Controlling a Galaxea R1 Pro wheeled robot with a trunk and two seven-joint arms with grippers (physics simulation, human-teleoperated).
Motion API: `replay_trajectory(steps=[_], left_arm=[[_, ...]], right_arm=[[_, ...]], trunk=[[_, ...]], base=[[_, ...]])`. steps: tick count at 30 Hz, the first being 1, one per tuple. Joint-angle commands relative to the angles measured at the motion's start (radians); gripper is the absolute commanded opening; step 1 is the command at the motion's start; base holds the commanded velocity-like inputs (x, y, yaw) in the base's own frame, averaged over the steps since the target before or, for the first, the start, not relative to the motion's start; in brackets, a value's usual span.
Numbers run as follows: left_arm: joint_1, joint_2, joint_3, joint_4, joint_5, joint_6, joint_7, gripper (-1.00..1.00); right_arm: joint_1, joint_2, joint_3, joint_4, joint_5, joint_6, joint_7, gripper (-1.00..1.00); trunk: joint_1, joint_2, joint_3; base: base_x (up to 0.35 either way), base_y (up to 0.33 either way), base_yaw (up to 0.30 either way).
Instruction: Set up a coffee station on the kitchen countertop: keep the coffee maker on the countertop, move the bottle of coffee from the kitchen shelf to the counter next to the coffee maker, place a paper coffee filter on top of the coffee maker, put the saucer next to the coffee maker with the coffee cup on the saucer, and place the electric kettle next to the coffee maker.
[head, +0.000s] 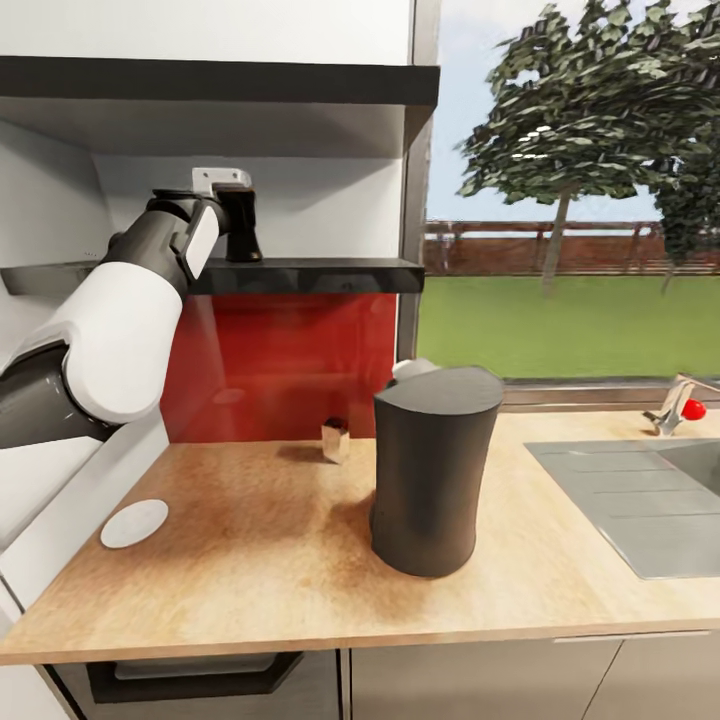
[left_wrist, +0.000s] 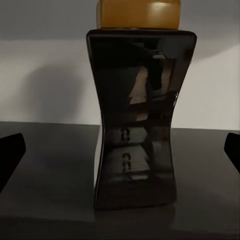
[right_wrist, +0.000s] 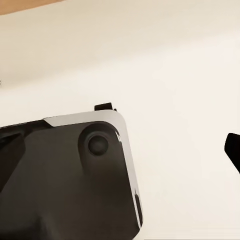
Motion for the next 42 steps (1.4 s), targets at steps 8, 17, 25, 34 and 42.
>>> replay_trajectory(steps=[8, 17, 25, 34, 42], left_arm=[[0.002, -0.001, 0.004, -0.002, 0.000, 0.003, 0.002, 1.00], [0.019, -0.001, 0.004, -0.003, 0.001, 0.002, 0.002, 1.00], [0.021, -0.001, 0.004, -0.003, 0.001, 0.002, 0.002, 1.00], [0.022, -0.001, 0.004, -0.011, 0.001, 0.002, 0.002, 1.00], [0.022, 0.000, 0.004, -0.018, 0.002, 0.002, 0.002, 1.00]], right_arm=[[0.000, 0.000, -0.001, 0.005, -0.005, -0.003, -0.001, 1.00], [0.000, -0.018, 0.002, 0.058, -0.003, -0.002, -0.002, 1.00], [0.000, -0.031, 0.003, 0.100, -0.003, 0.000, -0.003, 1.00], [0.000, -0.032, 0.004, 0.102, -0.003, 0.000, -0.003, 1.00], [0.000, -0.032, 0.004, 0.102, -0.003, 0.000, -0.003, 1.00]], trunk=[[0.001, -0.001, 0.000], [0.001, -0.001, 0.000], [0.001, -0.001, 0.000], [0.001, -0.001, 0.000], [0.001, -0.001, 0.000]], base=[[0.043, 0.000, 0.000], [0.002, 0.000, 0.000], [0.067, 0.000, 0.000], [0.105, 0.000, 0.000], [0.013, 0.000, 0.000]])
